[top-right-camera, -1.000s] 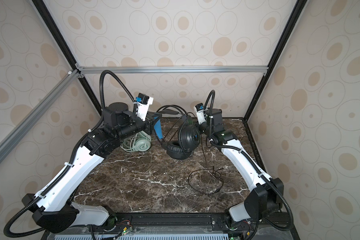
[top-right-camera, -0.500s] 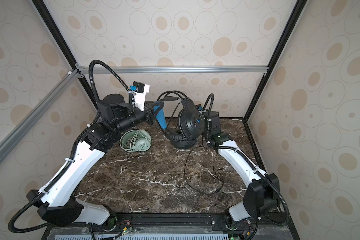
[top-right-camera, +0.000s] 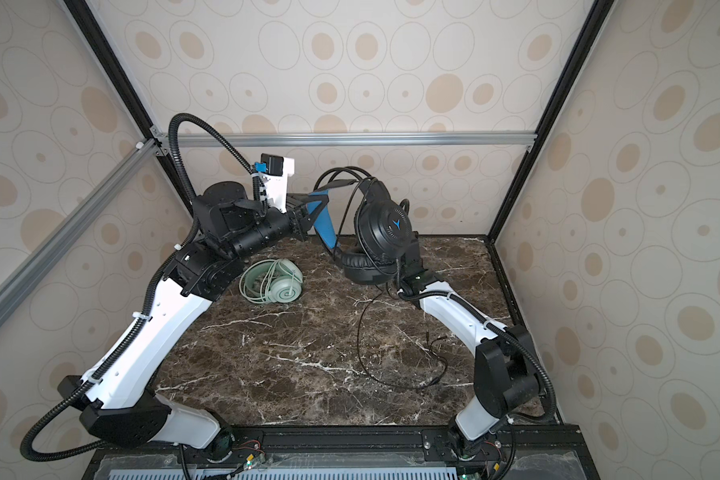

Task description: Wrap the headphones

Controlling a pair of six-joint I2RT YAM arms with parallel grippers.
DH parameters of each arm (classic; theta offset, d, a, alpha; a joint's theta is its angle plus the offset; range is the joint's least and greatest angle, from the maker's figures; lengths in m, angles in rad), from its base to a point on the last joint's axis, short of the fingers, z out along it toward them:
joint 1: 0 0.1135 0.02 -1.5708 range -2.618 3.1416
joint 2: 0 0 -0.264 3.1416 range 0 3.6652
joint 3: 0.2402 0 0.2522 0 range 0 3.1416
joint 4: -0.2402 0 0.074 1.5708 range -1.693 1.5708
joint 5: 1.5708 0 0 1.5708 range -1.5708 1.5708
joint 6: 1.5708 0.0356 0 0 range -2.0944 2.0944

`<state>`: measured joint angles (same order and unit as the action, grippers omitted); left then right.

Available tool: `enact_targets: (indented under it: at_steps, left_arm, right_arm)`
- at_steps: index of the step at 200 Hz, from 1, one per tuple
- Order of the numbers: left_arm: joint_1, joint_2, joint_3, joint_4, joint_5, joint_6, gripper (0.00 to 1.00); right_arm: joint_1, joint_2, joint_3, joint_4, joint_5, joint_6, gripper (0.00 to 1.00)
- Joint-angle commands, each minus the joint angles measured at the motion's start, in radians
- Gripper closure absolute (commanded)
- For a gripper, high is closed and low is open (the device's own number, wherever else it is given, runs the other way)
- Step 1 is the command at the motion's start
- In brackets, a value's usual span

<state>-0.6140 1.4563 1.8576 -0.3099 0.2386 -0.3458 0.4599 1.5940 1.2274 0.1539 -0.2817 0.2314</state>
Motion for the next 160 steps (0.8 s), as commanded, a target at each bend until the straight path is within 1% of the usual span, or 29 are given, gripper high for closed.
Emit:
enact_targets:
  at_steps: [1,63,98,123,144,160]
  left_arm:
    - [0.013,-0.004,0.072,0.123,-0.021,-0.099,1.0]
    - [0.06,0.033,0.118,0.148,-0.048,-0.223,1.0]
    - [0.089,0.04,0.117,0.155,-0.064,-0.285,1.0]
    - [0.124,0.017,0.059,0.181,-0.09,-0.348,1.0]
    - [0.158,-0.008,-0.014,0.228,-0.117,-0.418,1.0]
    - [0.178,-0.017,-0.051,0.249,-0.14,-0.46,1.0]
  right_arm:
    - [0.017,0.016,-0.029,0.055,-0.011,0.039,0.85]
    - [0.045,0.037,-0.102,0.097,-0.018,0.074,0.86]
    - [0.074,0.047,-0.129,0.113,-0.02,0.082,0.94]
    - [0.094,0.054,-0.131,0.102,-0.02,0.081,1.0]
    - [0.116,0.049,-0.138,0.08,-0.019,0.067,1.0]
    - [0.15,0.038,-0.129,0.017,0.009,0.025,1.0]
